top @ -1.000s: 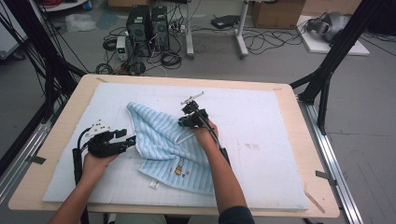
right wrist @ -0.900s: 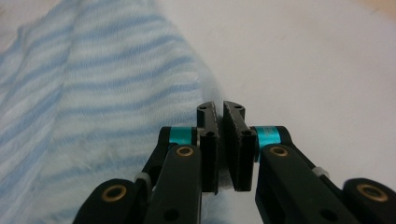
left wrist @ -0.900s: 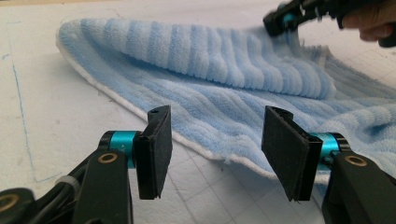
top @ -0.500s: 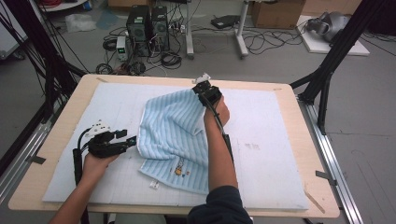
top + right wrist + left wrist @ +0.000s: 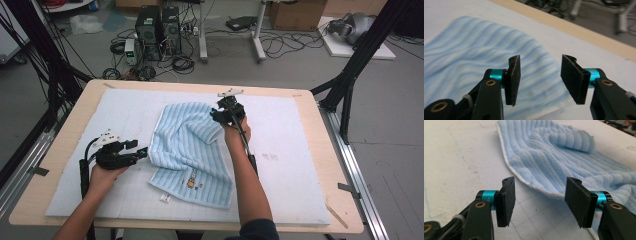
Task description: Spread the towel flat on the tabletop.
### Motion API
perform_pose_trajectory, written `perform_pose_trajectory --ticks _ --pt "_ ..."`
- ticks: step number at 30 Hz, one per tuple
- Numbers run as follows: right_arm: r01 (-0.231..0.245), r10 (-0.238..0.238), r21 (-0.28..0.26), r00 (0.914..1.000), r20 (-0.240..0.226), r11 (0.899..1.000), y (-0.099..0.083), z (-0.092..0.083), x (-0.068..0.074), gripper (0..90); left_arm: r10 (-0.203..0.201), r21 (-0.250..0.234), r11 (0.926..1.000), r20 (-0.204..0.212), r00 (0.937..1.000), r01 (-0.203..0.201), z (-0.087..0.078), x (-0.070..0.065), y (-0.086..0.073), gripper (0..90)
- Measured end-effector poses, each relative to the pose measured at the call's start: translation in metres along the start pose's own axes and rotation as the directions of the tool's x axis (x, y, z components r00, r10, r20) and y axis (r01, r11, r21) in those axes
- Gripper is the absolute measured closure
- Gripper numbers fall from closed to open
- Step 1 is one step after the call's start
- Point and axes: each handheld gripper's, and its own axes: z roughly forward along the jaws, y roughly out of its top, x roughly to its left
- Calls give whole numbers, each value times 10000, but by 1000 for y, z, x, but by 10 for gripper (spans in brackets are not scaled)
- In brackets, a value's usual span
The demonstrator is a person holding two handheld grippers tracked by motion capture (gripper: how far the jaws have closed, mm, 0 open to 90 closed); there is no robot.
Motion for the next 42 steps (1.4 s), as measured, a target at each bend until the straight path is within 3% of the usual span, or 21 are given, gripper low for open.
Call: perform_pose_trajectory --ticks 2,4,8,10,12,14,17,18,22,25,28,30,32,37,42 --pt "-11 9 -40 9984 -557 10000 -9 -7 4 490 -5 -23 10000 12 10000 5 0 0 0 415" --pt "38 -36 10 9890 -1477 10000 -16 -13 9 503 6 -18 10000 6 10000 -6 0 0 0 415" --pt "475 -402 270 9731 -2267 9985 -32 -20 21 540 -4 -25 10000 -34 10000 4 0 0 0 414" --pt "604 -455 464 9611 -2726 9971 -39 -18 27 525 14 -3 10000 -59 10000 -14 0 0 0 412" --pt "930 -674 758 9548 -2896 9928 -46 -13 34 519 -4 -2 10000 -62 10000 4 0 0 0 412" --pt "1345 -966 1220 9564 -2756 9834 -50 -5 40 565 18 33 10000 -54 10000 -18 0 0 -1 411" --pt "1771 -1416 1437 9634 -2275 9737 -52 2 39 804 -13 16 10000 -57 10000 13 0 0 -1 411" --pt "1792 -1469 1429 9663 -2114 9734 -51 4 37 840 -25 5 10000 -80 10000 25 0 0 -1 411" --pt "1980 -1898 1387 9793 -702 9703 -46 5 24 861 -15 61 10000 -73 10000 16 1 1 -1 411" --pt "1380 -1490 1315 9857 782 9817 -41 7 -2 860 -20 56 10000 -54 10000 20 1 0 -2 411" --pt "379 -630 1391 9816 1804 9896 -37 7 -26 859 8 97 10000 -95 10000 -7 2 -1 -2 412" --pt "-127 -145 1314 9788 2045 9913 -37 6 -36 850 -7 118 9999 -94 10000 8 2 1 -3 412" --pt "-183 -112 1364 9770 2128 9905 -37 5 -39 803 6 179 9998 -98 10000 -4 2 1 -3 412" --pt "-303 149 906 9861 1657 9954 -43 -5 -33 658 59 217 9997 26 10000 -59 4 -1 -4 414" --pt "-115 78 454 9967 810 9989 -55 -27 -24 592 239 430 9987 568 9981 -263 8 -9 -3 429"
